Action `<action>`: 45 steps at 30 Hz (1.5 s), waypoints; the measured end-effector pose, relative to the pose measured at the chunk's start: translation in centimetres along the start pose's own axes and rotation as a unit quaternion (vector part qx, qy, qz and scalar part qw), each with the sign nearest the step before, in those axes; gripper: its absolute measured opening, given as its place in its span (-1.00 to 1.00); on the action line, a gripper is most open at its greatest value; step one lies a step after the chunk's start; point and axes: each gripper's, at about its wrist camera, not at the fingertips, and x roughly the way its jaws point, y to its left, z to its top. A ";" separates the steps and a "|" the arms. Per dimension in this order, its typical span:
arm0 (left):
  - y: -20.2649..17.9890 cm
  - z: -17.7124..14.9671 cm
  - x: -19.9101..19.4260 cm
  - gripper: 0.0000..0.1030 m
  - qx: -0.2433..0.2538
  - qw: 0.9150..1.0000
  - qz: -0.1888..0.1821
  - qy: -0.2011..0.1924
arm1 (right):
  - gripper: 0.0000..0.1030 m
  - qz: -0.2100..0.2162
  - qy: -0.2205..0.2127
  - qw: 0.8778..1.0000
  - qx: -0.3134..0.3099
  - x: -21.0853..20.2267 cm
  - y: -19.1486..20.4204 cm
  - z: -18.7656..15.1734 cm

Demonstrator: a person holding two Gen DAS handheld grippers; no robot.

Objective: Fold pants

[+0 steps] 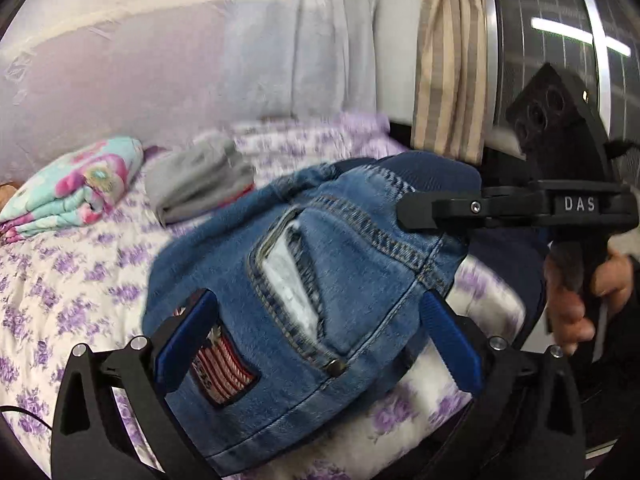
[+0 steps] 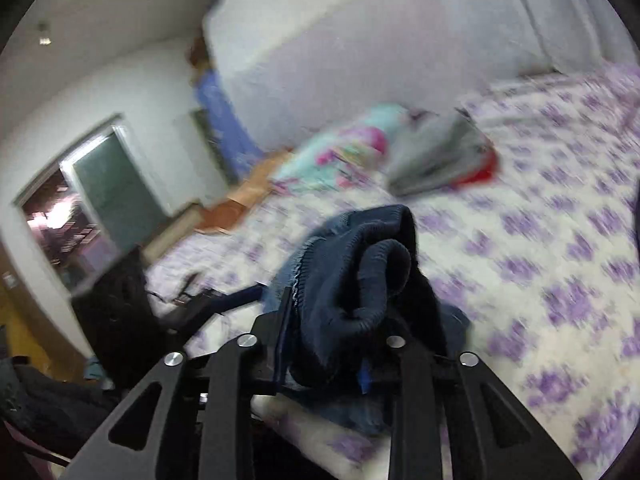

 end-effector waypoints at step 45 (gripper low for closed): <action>12.5 -5.9 4.9 0.91 -0.253 0.950 -0.143 0.118 | 0.93 0.088 0.064 0.974 0.199 5.8 -10.2 -5.9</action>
